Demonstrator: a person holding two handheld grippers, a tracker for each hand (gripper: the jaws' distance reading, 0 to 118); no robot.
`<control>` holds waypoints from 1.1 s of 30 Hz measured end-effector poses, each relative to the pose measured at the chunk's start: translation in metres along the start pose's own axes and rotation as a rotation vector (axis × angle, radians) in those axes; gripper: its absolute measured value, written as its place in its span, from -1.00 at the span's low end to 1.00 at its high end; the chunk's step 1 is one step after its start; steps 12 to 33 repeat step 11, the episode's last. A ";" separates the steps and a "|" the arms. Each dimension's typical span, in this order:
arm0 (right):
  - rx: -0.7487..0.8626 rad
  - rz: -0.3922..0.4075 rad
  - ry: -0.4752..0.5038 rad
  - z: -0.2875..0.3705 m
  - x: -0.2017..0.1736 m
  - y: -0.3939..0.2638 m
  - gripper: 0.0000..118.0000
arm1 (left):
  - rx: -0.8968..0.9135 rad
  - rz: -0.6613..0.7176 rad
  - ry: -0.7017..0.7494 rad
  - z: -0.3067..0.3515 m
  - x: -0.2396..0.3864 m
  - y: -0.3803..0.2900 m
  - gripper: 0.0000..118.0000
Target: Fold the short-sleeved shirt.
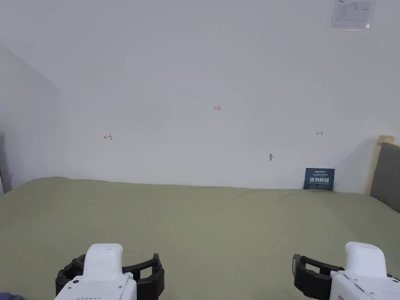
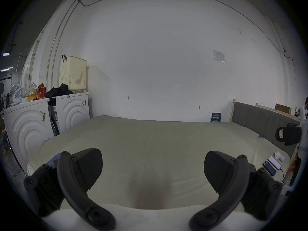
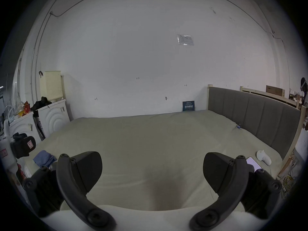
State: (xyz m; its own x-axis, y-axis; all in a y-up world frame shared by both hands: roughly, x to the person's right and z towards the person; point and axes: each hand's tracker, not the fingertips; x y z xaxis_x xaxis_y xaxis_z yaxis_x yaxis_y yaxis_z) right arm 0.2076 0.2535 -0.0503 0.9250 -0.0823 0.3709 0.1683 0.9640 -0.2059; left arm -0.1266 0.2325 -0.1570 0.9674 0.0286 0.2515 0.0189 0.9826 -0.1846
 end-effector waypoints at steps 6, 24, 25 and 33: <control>-0.003 -0.096 -0.039 -0.002 0.007 0.003 1.00 | 0.004 0.017 -0.003 -0.001 -0.003 0.002 1.00; 0.051 -0.029 -0.050 0.002 0.004 -0.005 1.00 | 0.006 0.022 -0.008 -0.002 -0.004 0.007 1.00; 0.051 -0.029 -0.050 0.002 0.004 -0.005 1.00 | 0.006 0.022 -0.008 -0.002 -0.004 0.007 1.00; 0.051 -0.029 -0.050 0.002 0.004 -0.005 1.00 | 0.006 0.022 -0.008 -0.002 -0.004 0.007 1.00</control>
